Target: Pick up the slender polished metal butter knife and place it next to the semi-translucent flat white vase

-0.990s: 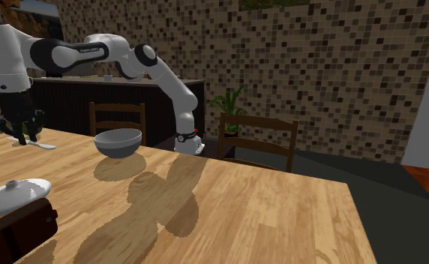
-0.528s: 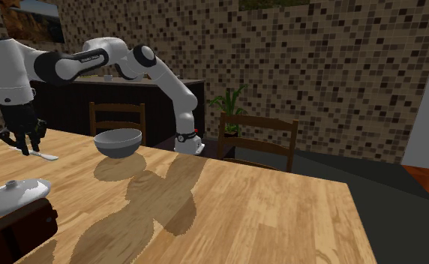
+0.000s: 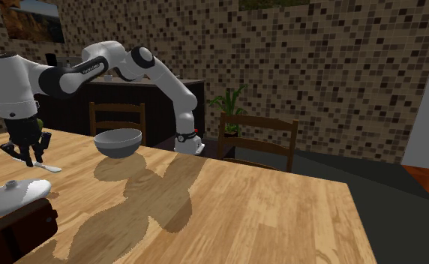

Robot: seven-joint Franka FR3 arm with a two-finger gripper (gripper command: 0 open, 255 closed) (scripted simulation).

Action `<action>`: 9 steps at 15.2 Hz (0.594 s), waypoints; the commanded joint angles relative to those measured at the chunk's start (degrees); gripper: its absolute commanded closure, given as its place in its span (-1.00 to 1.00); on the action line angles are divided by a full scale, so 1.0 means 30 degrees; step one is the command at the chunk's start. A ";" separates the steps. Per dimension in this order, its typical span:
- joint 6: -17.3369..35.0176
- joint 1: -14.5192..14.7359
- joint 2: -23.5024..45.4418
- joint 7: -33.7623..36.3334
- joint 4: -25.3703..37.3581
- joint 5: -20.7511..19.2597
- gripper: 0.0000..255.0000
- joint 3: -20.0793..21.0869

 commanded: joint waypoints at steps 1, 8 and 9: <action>0.0355 0.0040 0.0199 0.0132 -0.0190 -0.0134 1.00 -0.0090; 0.1372 0.0040 0.0697 0.0446 -0.0827 -0.0501 1.00 -0.0349; 0.1371 0.0040 0.0698 0.0446 -0.0827 -0.0501 1.00 -0.0349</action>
